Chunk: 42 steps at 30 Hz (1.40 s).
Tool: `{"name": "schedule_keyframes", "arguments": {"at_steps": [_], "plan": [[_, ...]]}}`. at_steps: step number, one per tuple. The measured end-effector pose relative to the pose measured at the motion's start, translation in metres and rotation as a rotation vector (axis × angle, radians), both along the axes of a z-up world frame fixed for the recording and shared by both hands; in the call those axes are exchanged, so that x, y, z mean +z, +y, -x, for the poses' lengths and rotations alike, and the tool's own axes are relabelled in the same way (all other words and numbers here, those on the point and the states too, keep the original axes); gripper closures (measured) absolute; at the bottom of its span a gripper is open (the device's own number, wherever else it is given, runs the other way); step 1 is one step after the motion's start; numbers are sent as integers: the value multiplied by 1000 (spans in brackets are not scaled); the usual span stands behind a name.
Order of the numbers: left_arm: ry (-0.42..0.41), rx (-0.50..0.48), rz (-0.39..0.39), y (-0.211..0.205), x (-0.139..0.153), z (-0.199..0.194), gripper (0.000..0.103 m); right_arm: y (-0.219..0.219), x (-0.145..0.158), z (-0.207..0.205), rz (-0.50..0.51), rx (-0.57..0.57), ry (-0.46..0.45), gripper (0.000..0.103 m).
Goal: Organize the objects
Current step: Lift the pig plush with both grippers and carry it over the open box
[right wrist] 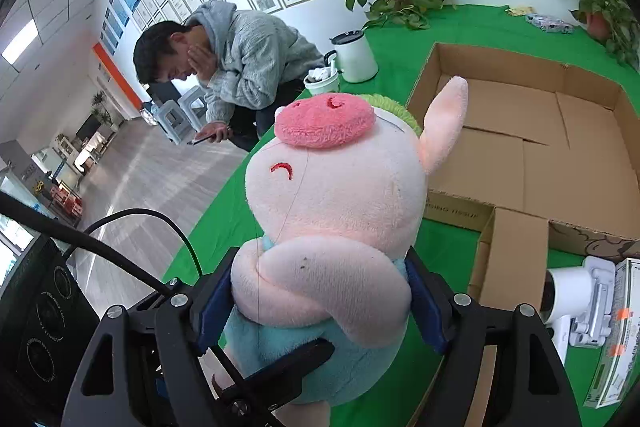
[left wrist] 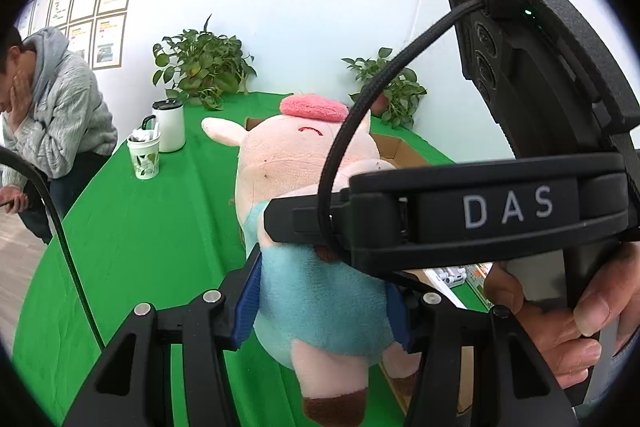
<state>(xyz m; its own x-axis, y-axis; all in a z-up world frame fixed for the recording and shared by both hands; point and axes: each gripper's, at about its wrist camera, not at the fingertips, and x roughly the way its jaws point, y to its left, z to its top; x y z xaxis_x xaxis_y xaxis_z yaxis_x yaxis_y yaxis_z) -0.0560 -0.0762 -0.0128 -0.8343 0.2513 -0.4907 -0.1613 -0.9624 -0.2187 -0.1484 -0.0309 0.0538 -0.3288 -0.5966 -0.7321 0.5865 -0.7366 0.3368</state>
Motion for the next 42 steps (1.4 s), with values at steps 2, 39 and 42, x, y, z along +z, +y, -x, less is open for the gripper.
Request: {"name": "schedule_keyframes", "arguments": {"at_steps": [2,39,42], "plan": [[-2,-5,-3,-1,2,9,51,5,4,4,-2,-9,7,29],[-22,-113,48,10,38,165,51,34,59,173,34,-127,36,29],[-43,-107,40,8,27,176,51,28,38,189,30,-124,17,29]]}}
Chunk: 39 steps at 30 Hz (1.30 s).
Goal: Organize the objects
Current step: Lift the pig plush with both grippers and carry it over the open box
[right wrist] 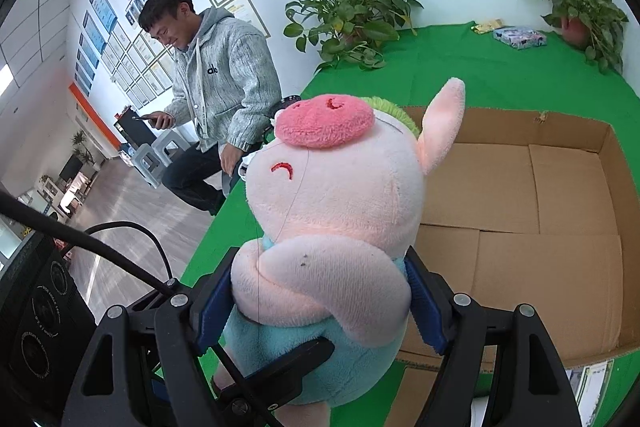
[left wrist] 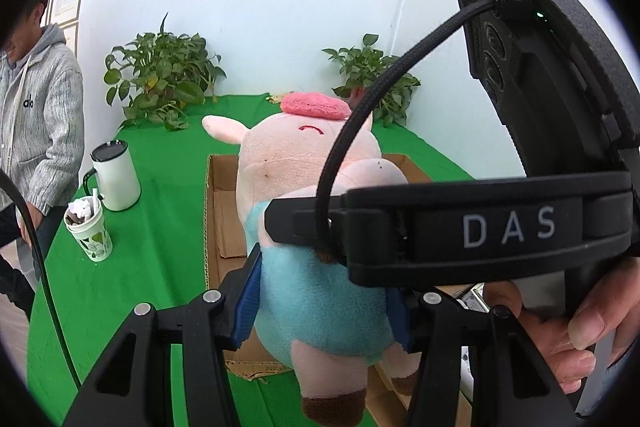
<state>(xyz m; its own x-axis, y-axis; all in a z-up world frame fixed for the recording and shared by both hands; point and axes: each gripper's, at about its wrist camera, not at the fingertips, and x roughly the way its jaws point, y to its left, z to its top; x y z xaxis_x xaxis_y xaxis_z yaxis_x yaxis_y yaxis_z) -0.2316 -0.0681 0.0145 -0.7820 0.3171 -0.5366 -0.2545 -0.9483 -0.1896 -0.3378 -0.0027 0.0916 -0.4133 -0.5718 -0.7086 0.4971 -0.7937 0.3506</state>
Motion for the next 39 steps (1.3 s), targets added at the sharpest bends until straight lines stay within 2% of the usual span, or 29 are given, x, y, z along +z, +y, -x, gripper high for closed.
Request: {"name": "schedule_keyframes", "arguments": {"at_steps": [16,21,25,29,33,39], "plan": [[-107,38,7,4,-51,50,51,6,-87,51,17,17,-93,30],[-148,70,-7,-1,-64,56,50,-3,-113,73,0,27,-129,31],[-164,108,25,-1,-68,53,48,-13,-133,89,27,43,-172,32],[-172,136,27,-5,-69,48,48,-24,-142,93,22,65,-187,32],[-165,151,-6,-12,-72,47,48,-36,-143,94,8,89,-189,32],[-199,140,-53,-19,-84,53,48,-42,-149,99,-41,72,-230,32]]}}
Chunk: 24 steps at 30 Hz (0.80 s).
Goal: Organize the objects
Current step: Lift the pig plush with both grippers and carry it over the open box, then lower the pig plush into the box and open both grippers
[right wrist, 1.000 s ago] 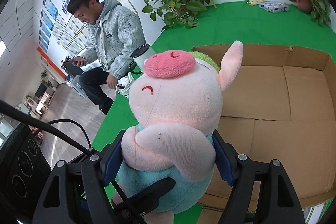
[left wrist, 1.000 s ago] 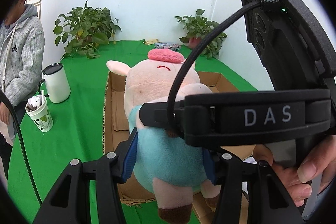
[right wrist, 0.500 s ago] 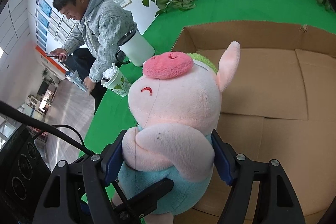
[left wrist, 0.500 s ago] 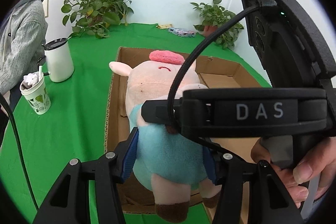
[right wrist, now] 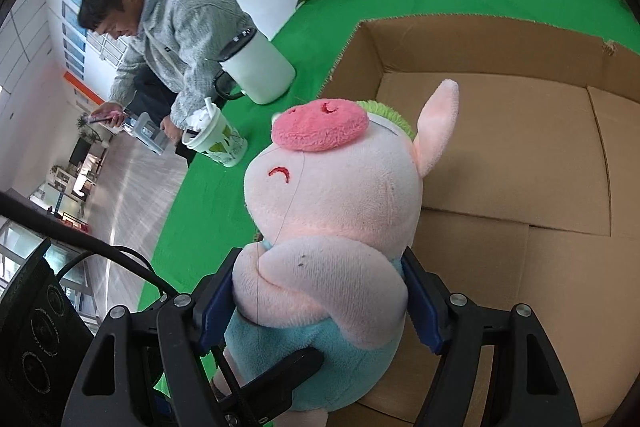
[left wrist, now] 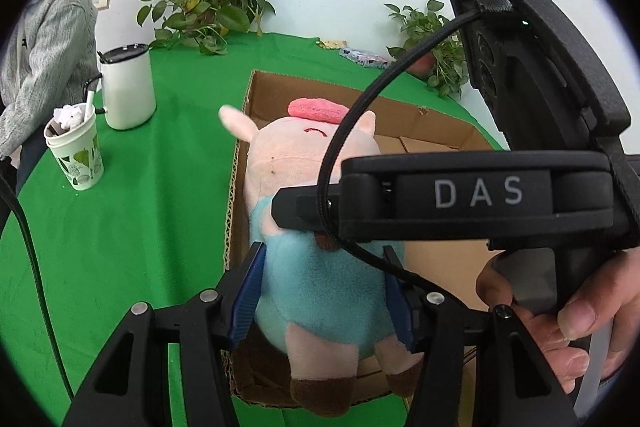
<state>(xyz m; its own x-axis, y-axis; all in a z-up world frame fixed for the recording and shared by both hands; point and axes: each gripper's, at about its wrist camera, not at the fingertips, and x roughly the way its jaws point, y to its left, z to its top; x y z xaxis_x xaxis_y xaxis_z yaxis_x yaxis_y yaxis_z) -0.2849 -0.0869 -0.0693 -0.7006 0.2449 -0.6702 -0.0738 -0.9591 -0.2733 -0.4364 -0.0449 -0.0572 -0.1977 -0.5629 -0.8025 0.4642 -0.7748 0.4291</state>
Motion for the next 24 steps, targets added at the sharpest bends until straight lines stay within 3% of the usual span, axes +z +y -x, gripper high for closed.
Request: {"name": "schedule_keyframes", "arguments": {"at_steps": [7,11,17,24], "plan": [[-15,6,-59,-19,1,-13,49,-2,-20,20,-20,-60,-82,32],[-18,2,-97,-30,5,-22,59,-6,-24,21,1,-61,-102,32],[-11,32,-146,-49,19,-43,59,-20,-25,6,-51,-23,30,23],[17,64,-158,-65,30,-63,59,-8,-9,-3,-26,-44,-17,18]]}}
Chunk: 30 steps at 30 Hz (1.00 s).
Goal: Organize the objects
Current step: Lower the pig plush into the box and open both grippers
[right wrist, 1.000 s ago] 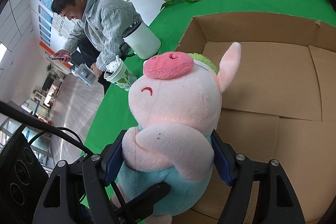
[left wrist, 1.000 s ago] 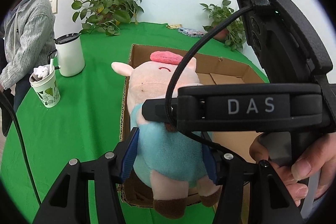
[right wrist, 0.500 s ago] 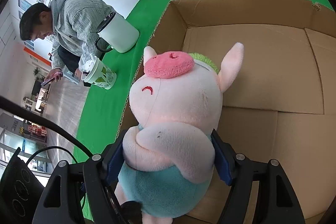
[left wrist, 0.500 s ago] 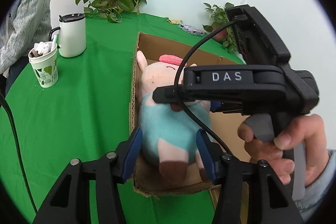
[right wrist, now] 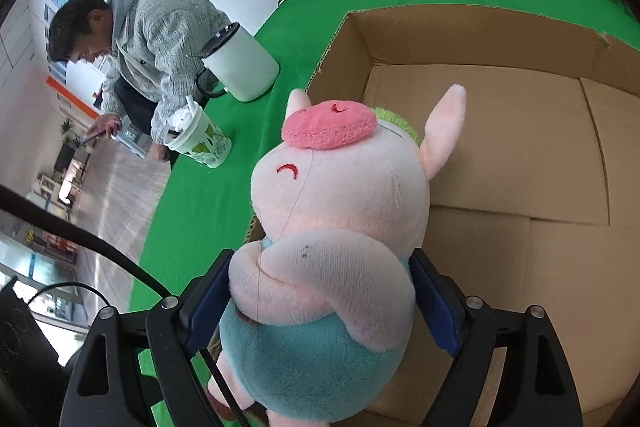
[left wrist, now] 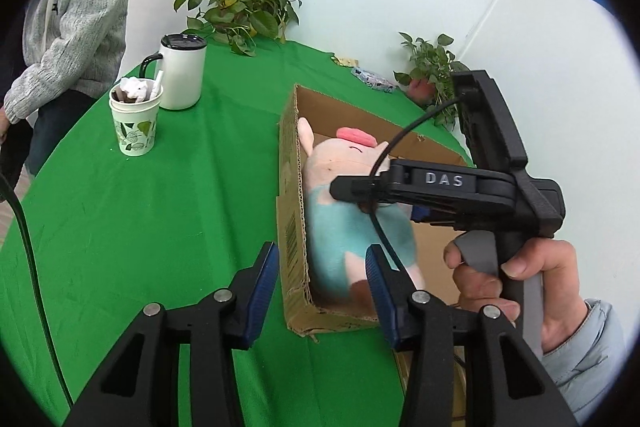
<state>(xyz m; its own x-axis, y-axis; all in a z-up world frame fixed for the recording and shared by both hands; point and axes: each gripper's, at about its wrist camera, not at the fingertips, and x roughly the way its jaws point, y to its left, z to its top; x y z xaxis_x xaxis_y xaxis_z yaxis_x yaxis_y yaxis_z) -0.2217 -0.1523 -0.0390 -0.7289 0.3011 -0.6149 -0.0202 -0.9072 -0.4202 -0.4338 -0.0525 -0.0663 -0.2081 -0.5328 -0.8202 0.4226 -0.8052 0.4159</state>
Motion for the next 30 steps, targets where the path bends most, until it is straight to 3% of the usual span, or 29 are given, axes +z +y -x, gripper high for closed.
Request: {"name": "schedule_keyframes", "arguments": {"at_steps": [4,8,12,16,21,25,30], "plan": [[4,10,2,-1,0,-10,59,-1,-6,-13,-68,32,-59,18],[8,4,-2,3,2,-17,59,-14,-5,-28,-145,51,8,21],[19,2,9,4,7,-25,59,-9,-9,-21,-65,11,-55,24],[33,31,21,4,13,-34,59,-2,-11,-20,-26,-20,-50,15],[73,62,84,10,25,-44,59,6,23,-33,24,-30,73,1],[132,157,190,20,46,-60,32,25,60,-55,12,-51,199,1],[244,192,261,38,70,-91,22,84,94,-114,-44,-109,361,1]]}}
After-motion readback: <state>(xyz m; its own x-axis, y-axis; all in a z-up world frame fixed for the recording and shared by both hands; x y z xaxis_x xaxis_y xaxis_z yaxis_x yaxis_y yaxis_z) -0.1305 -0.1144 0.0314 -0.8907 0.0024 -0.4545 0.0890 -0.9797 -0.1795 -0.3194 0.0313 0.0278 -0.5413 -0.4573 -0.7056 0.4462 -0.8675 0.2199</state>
